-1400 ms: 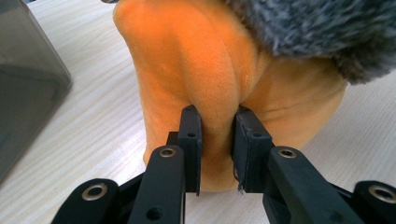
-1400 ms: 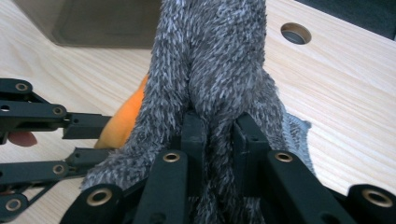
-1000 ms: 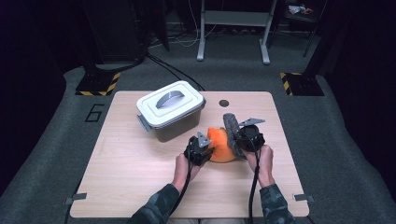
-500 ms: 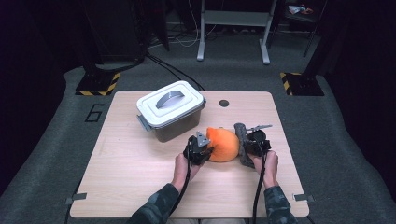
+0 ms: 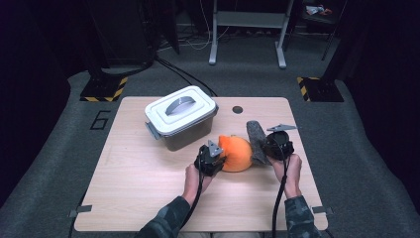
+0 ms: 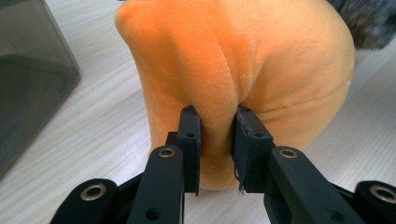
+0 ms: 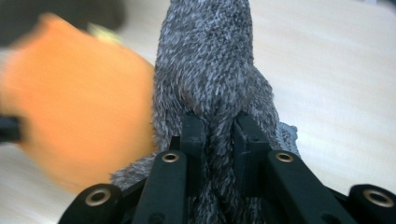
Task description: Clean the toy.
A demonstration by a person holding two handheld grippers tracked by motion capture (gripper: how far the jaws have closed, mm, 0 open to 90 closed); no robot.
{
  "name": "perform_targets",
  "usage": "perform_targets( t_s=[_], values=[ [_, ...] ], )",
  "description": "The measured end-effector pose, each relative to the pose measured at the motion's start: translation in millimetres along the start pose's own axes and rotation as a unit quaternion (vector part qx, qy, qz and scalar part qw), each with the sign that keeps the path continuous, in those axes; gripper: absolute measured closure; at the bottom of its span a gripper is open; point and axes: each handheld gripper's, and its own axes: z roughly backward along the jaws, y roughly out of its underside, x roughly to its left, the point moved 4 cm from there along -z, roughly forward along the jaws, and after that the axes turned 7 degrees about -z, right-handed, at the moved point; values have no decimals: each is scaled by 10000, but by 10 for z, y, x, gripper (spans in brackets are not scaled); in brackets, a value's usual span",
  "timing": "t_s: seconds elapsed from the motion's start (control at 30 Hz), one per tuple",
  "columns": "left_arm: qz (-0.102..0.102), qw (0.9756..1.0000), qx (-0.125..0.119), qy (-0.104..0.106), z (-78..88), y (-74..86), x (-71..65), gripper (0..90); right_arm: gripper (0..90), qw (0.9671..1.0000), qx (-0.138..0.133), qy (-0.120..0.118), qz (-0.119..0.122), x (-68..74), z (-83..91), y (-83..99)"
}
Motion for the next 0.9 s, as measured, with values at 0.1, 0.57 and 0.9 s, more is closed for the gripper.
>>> perform_targets(
  t_s=[0.1, 0.57, 0.9],
  values=[
    [33, 10000, -34, 6, 2, -14, -12, 740, 760, 9991, -237, -315, 163, 184, 127, -117],
    [-5, 10000, -15, 31, 26, -36, -40, 735, 591, 9956, 22, -519, 783, 734, -215, -123],
    [-90, 10000, -13, 5, 18, -46, -64, 738, 461, 9963, 88, -556, 655, 670, -361, -72]
  ],
)
